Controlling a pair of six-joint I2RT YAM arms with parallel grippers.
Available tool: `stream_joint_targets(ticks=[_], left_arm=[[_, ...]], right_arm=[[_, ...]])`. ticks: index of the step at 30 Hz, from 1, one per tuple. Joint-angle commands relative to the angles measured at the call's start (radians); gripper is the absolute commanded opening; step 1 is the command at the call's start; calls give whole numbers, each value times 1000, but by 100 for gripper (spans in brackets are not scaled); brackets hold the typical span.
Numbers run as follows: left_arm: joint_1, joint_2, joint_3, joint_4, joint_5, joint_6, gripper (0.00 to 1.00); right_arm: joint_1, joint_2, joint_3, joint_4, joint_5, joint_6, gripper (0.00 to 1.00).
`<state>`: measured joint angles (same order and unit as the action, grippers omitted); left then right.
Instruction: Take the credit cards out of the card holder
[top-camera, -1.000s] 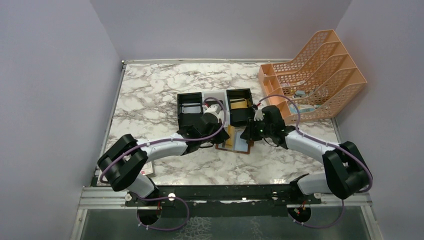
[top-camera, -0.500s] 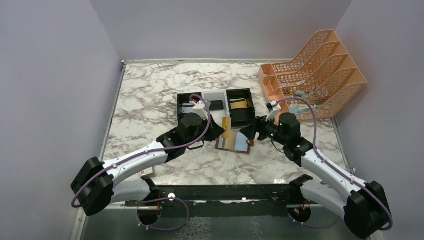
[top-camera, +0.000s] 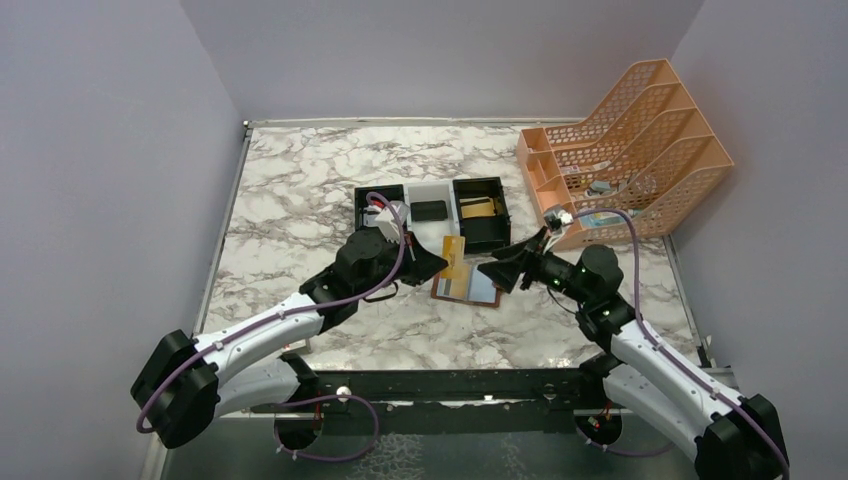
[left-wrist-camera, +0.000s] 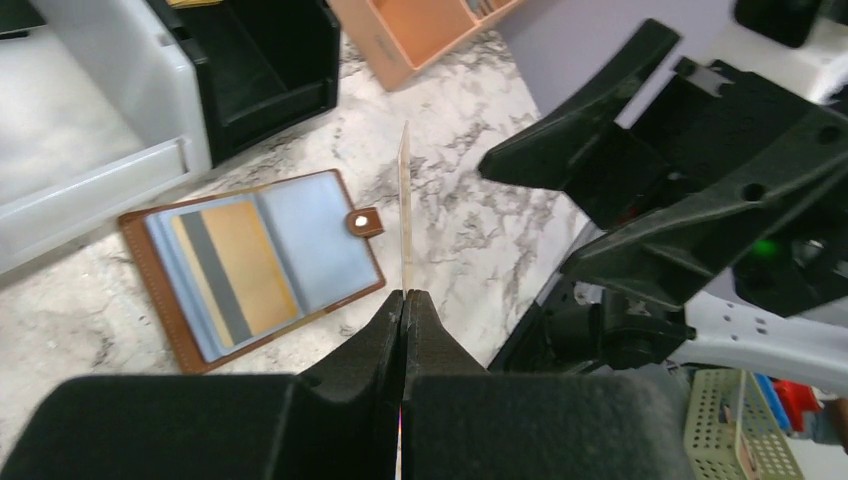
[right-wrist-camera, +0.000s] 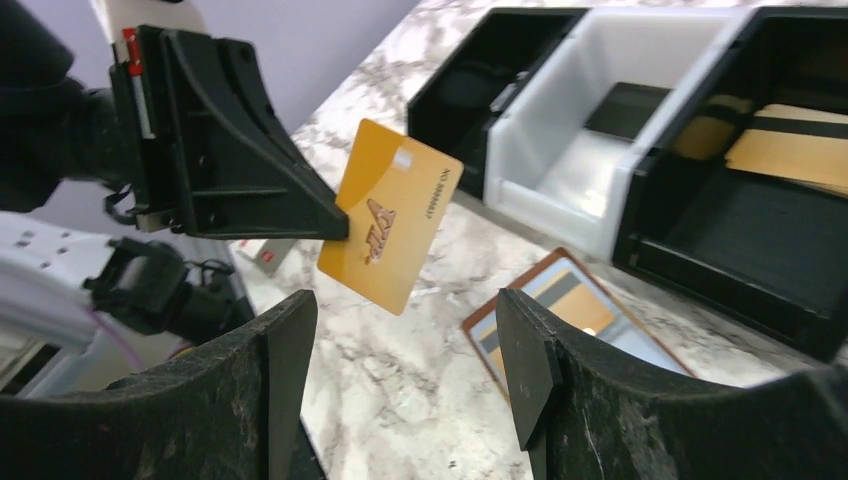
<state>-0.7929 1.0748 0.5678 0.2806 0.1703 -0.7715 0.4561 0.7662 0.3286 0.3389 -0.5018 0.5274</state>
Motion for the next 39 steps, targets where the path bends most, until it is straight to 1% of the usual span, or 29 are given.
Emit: stream_joint_targets(ticks=[1,4,6,10,15,20,24,27,36,39], left_arm=[[4,-42,-28,119,96,-25,0],[5,-58,-48,164,129,-40,0],[5,-71,-66,184,140,-49,0],[5,-88,-93,218,166,-58,0],[4,-75,-95,274,239,-63,0],[4,-62,-117,327,274,-80,0],[4,-58,-128,360,292,-86,0],[4,-47,-127,373,312,-89,0],[5,-21,-125,409,362,-100,0],[4,-22,-128,417,370,-100,0]], right_arm=[[-4,81,39,107,-197,71,67],[-3,145,44,148,-267,106,67],[-4,172,30,206,-299,138,67],[-4,211,18,280,-333,198,66],[-3,253,6,369,-369,263,60],[-3,288,-19,482,-409,325,45],[-4,311,-34,575,-445,372,36],[-4,324,-39,638,-470,405,32],[-4,314,-46,693,-500,437,17],[-4,308,-46,706,-511,444,6]])
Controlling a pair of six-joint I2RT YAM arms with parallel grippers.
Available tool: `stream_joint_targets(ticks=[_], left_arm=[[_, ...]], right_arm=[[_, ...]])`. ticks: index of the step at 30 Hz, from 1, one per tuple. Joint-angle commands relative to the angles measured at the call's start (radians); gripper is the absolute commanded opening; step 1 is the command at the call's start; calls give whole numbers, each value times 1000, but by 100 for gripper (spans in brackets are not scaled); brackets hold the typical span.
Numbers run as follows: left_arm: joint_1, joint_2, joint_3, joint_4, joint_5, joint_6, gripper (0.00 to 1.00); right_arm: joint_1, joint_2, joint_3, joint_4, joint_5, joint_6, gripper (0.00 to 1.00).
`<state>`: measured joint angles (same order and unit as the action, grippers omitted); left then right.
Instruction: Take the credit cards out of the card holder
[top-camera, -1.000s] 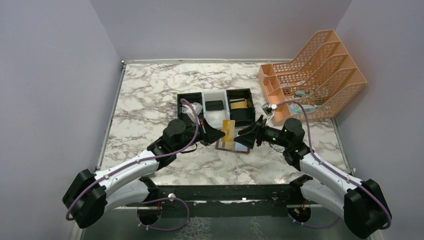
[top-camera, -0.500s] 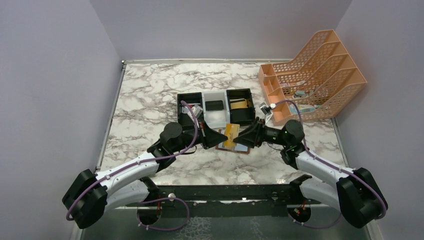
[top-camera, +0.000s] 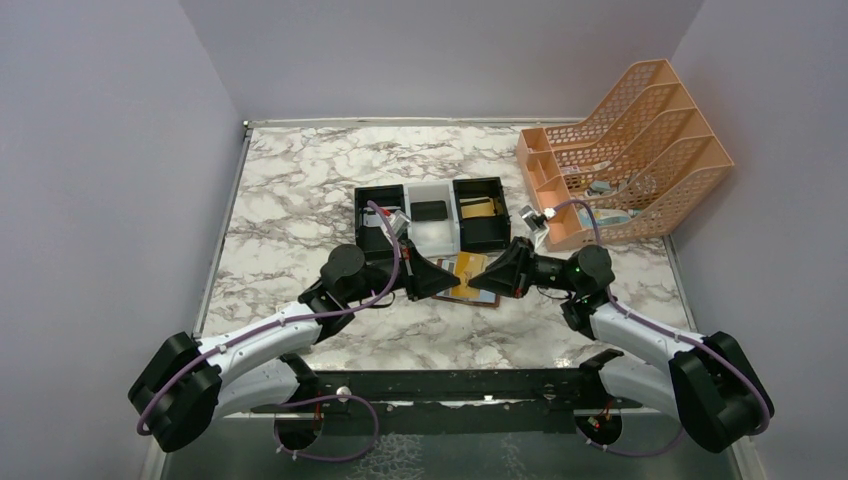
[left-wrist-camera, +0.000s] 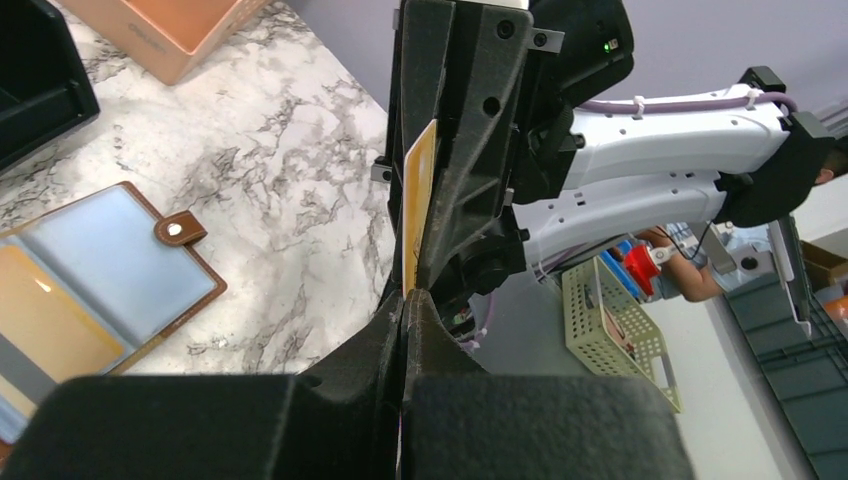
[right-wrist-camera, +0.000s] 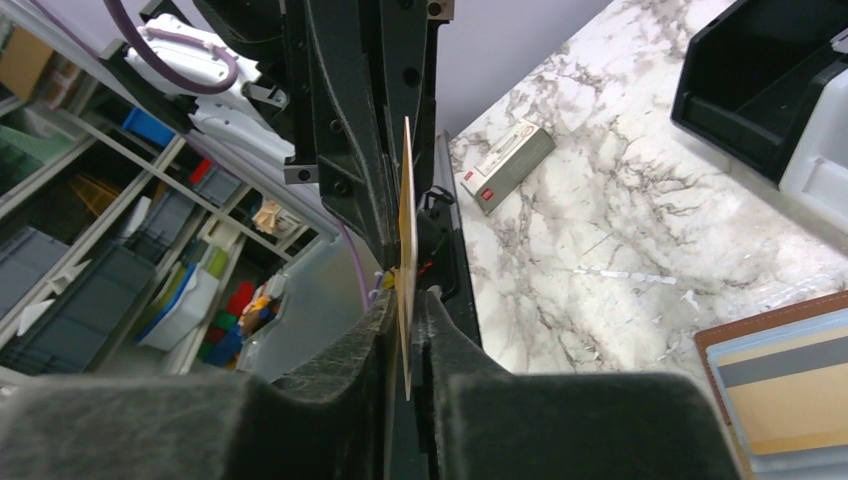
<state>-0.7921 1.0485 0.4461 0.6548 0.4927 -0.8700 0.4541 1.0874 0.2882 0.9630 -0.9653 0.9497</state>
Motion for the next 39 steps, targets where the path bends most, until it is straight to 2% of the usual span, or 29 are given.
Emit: stream_joint_targets(ticks=[1,9,10,11,16,21,26,33,39], left_arm=[[4,4,-7,42,47,0,0],[4,3,-15,43,40,8,1],[4,3,-17,42,34,8,6],[5,0,-20,43,28,9,16],[17,-47,-38,-50,-101,20,69],[21,-86,-11,-254,-241,75,98],[22,-93,40,-451,-376,103,99],[22,-127,46,-514,-431,110,99],[22,-139,52,-555,-481,105,99]], right_arm=[[-2,-16,-6,85,-52,22,2],[-2,-44,-8,53,-25,7,1],[-2,-47,-6,34,-16,-2,1],[-2,-53,-5,13,-4,-10,1],[-2,-124,22,-255,135,-124,1],[-3,-192,56,-505,320,-251,1],[-2,-171,74,-562,377,-267,1],[-2,-130,87,-565,373,-275,1],[-2,-148,146,-738,507,-382,1]])
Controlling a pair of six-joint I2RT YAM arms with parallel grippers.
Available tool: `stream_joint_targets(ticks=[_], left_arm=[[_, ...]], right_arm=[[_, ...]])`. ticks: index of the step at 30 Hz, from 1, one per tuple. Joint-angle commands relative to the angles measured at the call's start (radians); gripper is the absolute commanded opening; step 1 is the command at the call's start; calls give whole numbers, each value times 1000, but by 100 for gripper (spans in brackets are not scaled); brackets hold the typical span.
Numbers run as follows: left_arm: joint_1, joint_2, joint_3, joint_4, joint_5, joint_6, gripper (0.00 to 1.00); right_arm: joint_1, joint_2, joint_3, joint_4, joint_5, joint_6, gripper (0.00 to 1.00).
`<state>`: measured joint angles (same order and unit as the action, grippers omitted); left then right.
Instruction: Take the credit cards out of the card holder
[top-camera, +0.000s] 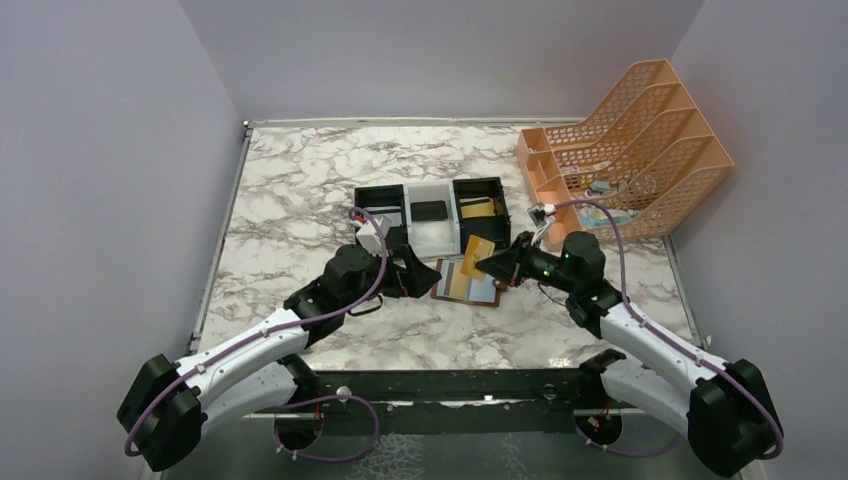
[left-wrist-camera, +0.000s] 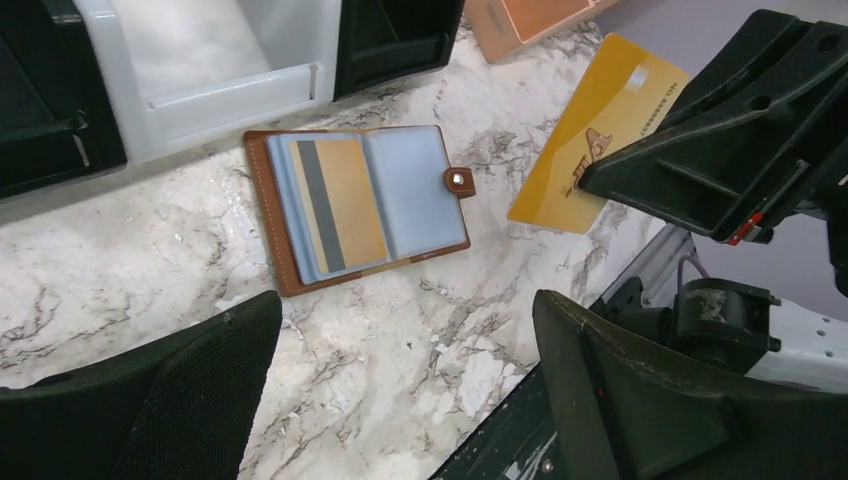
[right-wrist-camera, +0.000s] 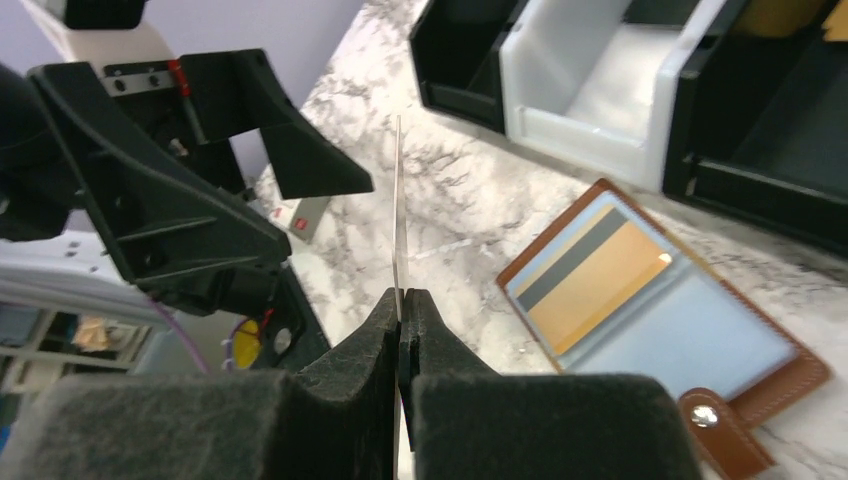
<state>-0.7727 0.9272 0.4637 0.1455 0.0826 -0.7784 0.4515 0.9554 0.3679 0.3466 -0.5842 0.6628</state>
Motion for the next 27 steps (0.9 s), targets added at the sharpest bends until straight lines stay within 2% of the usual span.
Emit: stream_joint_targets(ticks=[1,6,9,19,25,27], left_arm=[[3,-15,37,-56,-83,11,99],[3,6,47,-89,-131,4,99],[3,23,54,-94,-137,4,99],[4,47,55,-92,-148,6,99],[6,48,47,-83,-134,7,99],[6,55,44,-73,-123,7,99]], right_arm=[[0,-17,83,-155,156,-120,1],[1,31,200,-345,380,-247,1],[1,105,272,-373,463,-334,1],[1,453,578,-429,492,-618,1],[1,609,664,-415,580,-803,2],[2,656,677,-405,568,-905,2]])
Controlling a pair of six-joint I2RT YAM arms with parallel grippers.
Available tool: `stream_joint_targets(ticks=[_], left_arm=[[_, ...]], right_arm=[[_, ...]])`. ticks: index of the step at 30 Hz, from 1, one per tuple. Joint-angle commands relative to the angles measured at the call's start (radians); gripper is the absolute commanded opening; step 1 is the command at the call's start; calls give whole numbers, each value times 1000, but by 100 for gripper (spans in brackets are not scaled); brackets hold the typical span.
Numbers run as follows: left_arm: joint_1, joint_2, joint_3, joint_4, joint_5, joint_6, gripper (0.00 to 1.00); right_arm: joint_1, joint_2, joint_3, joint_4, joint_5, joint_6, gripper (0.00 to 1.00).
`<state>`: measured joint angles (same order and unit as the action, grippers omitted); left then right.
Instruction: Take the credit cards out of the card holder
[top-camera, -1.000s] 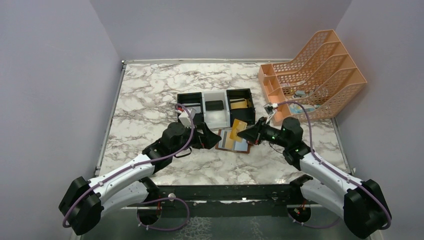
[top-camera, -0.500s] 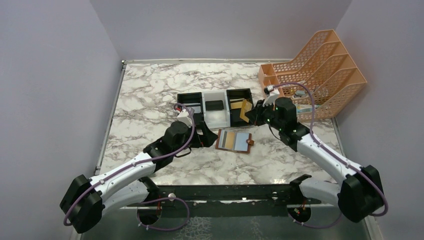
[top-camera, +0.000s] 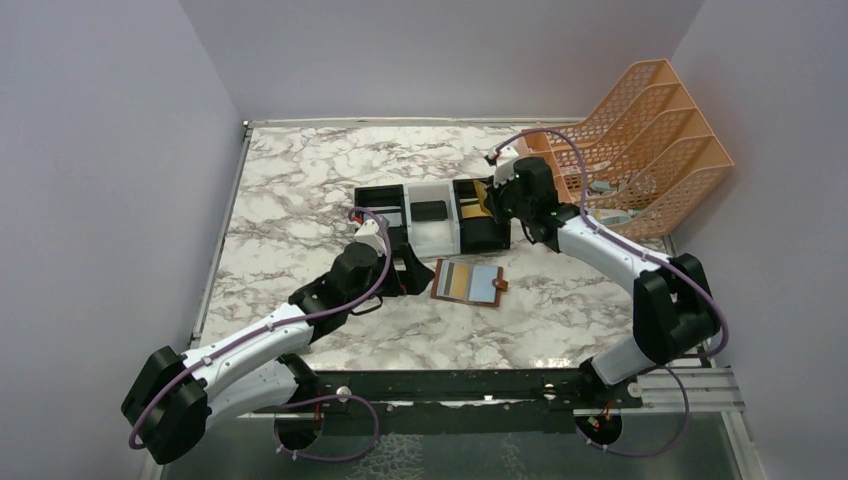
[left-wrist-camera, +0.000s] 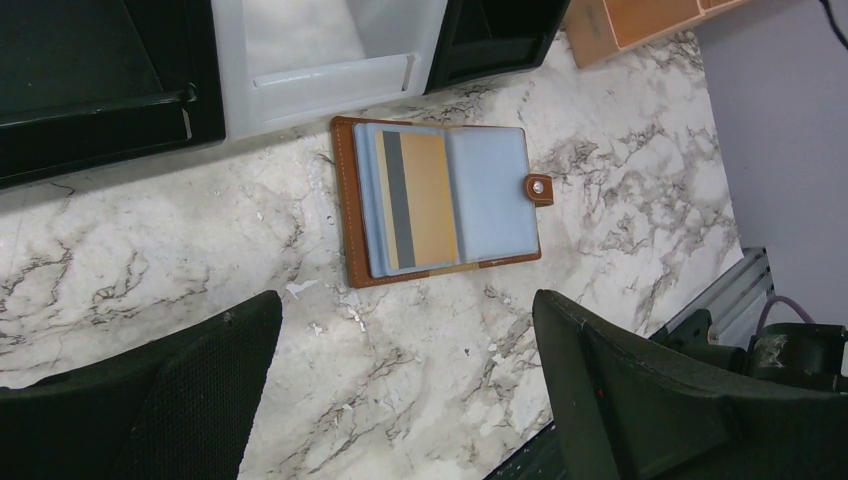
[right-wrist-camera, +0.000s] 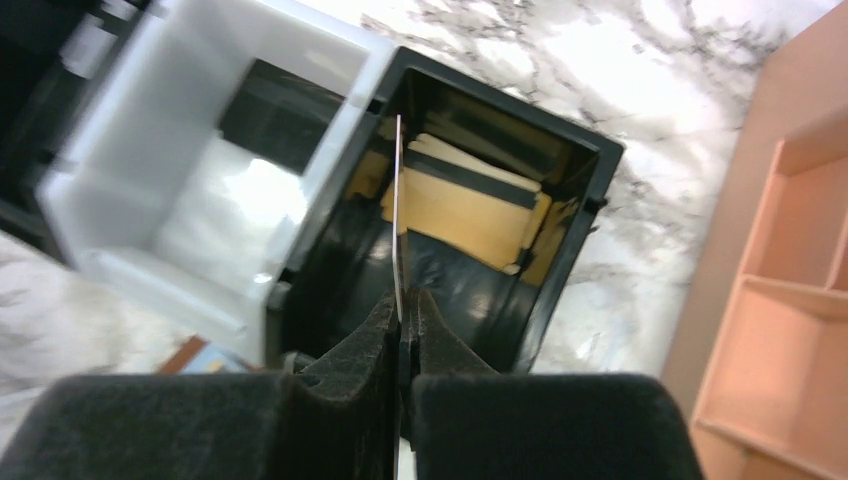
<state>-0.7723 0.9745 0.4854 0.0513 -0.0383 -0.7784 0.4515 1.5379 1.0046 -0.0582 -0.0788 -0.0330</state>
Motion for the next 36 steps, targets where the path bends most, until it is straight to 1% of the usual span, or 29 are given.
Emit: stream_joint_targets(ticks=[1,4,7,10,12,14,19,29,33,36], left_arm=[[7,14,23,26,3,7,99],[7,33,31,27,13,10,99],[7,53,35,37,25,13,99],[7,66,40,37,32,17,99],[8,71,41,36,31,18,99],[9,70,41,36,32,19,99],[8,58,42,28,35,19,99],[9,36,40,13,28,21,99],[8,35,40,13,31,21,99],[9,35,42,12,30,21,99]], right_arm=[[4,92,48,0,57,-245,2],[4,143,67,35,74,-325,2],[12,166,59,107,46,-424,2],[32,178,27,209,59,-548,2],[38,196,27,231,59,-621,2],[41,223,42,226,78,-661,2],[42,290,87,190,141,-698,2],[43,329,105,197,206,-721,3],[43,350,115,203,214,-729,4],[44,368,141,165,202,-726,5]])
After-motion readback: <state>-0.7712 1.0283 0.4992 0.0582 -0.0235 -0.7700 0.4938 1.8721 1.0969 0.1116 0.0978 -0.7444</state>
